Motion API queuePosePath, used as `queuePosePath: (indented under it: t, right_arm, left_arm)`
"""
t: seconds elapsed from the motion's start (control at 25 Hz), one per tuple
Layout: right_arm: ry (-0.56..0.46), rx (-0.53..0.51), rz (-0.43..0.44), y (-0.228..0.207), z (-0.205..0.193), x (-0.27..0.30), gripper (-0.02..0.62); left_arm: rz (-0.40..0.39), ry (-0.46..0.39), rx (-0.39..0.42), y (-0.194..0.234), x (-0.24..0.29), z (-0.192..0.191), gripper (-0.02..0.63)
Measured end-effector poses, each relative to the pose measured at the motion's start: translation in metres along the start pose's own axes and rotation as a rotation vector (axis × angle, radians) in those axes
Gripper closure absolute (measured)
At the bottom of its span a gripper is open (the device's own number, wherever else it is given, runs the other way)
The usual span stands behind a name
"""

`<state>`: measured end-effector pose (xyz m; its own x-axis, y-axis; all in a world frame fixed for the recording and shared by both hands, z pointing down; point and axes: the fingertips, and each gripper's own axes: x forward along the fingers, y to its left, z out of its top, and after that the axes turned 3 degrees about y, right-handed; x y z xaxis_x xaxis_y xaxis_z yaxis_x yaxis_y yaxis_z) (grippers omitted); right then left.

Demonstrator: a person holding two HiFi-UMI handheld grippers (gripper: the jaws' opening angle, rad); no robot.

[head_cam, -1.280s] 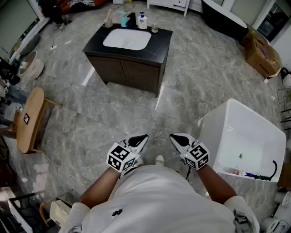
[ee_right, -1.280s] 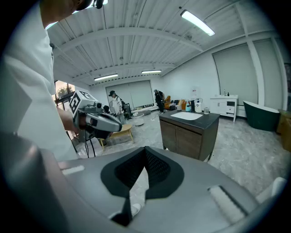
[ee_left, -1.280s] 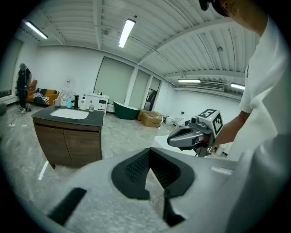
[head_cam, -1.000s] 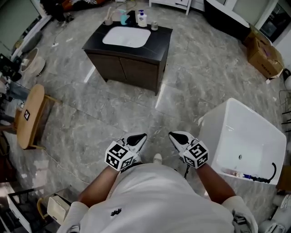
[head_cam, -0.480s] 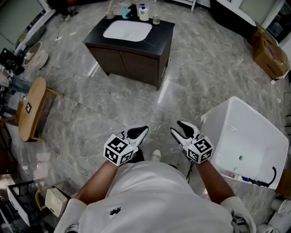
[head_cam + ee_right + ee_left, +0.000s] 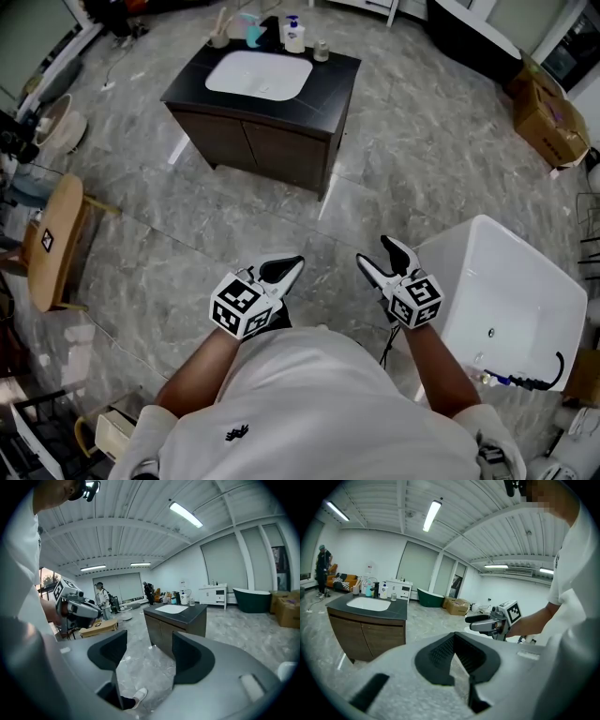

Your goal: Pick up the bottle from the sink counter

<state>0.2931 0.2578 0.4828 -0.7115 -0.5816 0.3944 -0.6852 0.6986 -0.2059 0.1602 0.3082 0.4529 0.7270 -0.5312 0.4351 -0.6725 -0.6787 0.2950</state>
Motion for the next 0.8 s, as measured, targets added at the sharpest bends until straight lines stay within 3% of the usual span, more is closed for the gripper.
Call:
queuePosePath:
  t: [0.32,0.6,0.8]
  right_arm:
    - [0.014,-0.029,-0.048,-0.009,0.068,0.103,0.281]
    - [0.014,-0.058,-0.076,-0.015,0.116,0.187,0.284]
    - [0.01,-0.075,-0.073,-0.015,0.138,0.224,0.287]
  left_arm:
    - [-0.086,0.006,0.032,0.1,-0.01,0.044,0.6]
    - [-0.086,0.022,0.046,0.186,-0.03,0.06,0.6]
    - [-0.068,0.005,0.026,0.224,-0.037,0.068,0.6]
